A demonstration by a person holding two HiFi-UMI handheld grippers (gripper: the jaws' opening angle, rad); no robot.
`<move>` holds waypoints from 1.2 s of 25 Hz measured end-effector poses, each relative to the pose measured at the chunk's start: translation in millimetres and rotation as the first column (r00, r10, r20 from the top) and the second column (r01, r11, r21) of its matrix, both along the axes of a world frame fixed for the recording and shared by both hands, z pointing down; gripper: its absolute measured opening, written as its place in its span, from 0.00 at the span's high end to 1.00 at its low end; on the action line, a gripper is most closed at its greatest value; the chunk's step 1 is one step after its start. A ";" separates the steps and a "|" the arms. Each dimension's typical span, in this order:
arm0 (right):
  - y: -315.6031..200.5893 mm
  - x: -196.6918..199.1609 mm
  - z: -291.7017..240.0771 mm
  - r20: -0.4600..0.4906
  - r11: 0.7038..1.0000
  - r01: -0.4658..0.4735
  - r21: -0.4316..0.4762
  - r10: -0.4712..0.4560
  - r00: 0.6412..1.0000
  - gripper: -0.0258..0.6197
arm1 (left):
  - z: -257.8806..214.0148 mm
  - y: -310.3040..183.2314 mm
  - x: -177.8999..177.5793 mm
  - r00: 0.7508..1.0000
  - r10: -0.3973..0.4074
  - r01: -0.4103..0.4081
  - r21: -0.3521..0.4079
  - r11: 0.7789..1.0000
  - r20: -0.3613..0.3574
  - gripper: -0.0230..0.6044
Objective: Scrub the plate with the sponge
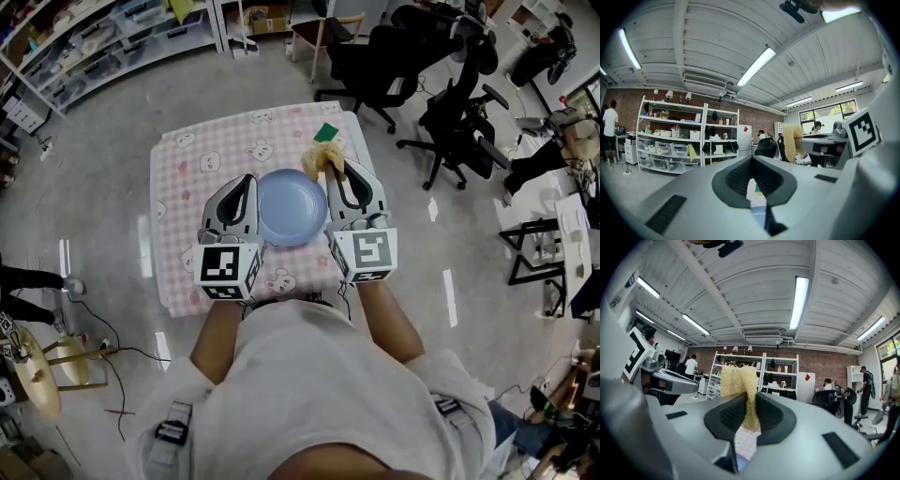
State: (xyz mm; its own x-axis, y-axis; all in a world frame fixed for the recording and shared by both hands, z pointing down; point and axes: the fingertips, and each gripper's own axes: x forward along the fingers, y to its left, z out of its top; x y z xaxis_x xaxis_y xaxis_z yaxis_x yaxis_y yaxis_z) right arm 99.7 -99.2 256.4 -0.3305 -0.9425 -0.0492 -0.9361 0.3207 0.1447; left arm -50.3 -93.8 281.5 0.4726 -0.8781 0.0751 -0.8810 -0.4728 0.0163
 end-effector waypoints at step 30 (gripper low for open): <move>9.3 16.2 8.2 -0.036 0.998 -0.056 -0.039 0.055 0.998 0.88 | 17.6 10.9 -1.1 1.000 -0.002 0.003 -0.052 0.999 0.003 0.94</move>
State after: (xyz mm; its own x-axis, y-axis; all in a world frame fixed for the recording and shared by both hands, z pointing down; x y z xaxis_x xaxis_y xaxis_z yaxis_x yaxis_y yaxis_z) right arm 115.8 -90.0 264.6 -0.2787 -0.9604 -0.0007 -0.9472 0.2748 0.1655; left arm -51.4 -82.9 299.1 0.4702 -0.8741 0.1223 -0.8822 -0.4692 0.0385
